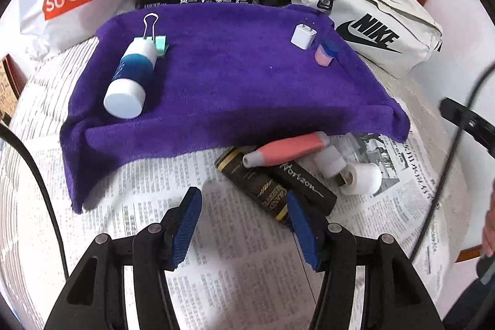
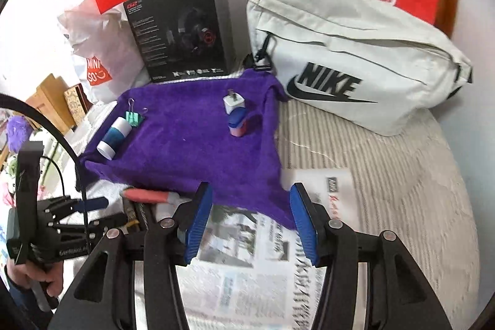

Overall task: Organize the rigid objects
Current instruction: 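Lower the left gripper onto the black Grand Reserve tube and close it, then lower the right gripper onto the white tape roll and close it, then carry the tube beside the cylinder and release while the right gripper sets the tape roll by the blue bottle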

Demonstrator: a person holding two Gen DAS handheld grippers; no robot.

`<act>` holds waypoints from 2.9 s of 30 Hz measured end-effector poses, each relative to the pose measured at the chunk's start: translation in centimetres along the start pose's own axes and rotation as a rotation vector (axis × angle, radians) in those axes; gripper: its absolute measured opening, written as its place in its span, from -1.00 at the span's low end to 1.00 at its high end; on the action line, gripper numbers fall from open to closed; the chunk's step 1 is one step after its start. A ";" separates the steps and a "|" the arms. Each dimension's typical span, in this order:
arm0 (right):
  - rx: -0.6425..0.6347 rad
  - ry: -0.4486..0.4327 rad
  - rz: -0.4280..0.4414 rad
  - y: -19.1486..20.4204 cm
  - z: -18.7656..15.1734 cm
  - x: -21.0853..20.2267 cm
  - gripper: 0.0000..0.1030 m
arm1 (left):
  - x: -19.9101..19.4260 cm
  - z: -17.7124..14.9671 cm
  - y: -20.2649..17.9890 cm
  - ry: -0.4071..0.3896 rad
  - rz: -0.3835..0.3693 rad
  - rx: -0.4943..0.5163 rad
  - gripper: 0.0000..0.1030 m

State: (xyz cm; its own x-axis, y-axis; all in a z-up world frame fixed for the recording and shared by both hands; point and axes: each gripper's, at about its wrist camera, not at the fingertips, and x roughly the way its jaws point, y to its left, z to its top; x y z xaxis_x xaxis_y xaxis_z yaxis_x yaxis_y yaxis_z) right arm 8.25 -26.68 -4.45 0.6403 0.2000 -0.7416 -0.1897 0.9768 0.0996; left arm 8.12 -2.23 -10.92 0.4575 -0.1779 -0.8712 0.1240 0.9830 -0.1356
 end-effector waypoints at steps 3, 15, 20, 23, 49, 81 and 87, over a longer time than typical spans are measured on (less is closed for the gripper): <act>-0.005 -0.009 -0.039 -0.4 -0.6 -0.8 0.02 | 0.8 0.1 -0.4 0.024 0.002 -0.003 0.07; 0.017 0.003 -0.051 -1.6 -1.7 -0.8 0.02 | 1.3 -0.4 -2.3 0.044 0.108 0.106 0.21; 0.013 0.017 -0.046 -1.7 -2.1 -0.3 0.02 | 0.5 -1.0 0.3 0.044 0.142 0.060 0.20; 0.010 0.028 -0.037 -1.5 -2.1 0.2 0.02 | 0.8 -0.5 0.8 0.028 0.129 0.043 0.19; -0.156 0.138 0.154 5.1 -4.3 5.0 0.03 | 0.1 -0.9 2.0 0.005 0.117 0.066 -0.54; -0.205 0.151 0.047 6.9 -4.7 6.5 -0.41 | -0.7 -1.8 3.1 -0.043 0.063 0.043 -0.54; -0.180 0.134 0.020 5.1 -4.2 5.2 -0.41 | -0.9 -1.8 3.3 -0.039 0.060 0.045 -0.54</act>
State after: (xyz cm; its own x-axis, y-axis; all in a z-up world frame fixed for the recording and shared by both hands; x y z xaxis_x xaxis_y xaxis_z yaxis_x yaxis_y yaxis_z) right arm 7.51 -20.93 -10.59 0.5325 0.1956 -0.8235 -0.3392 0.9407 0.0041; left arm 6.57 1.21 -11.42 0.4995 -0.1216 -0.8578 0.1345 0.9890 -0.0619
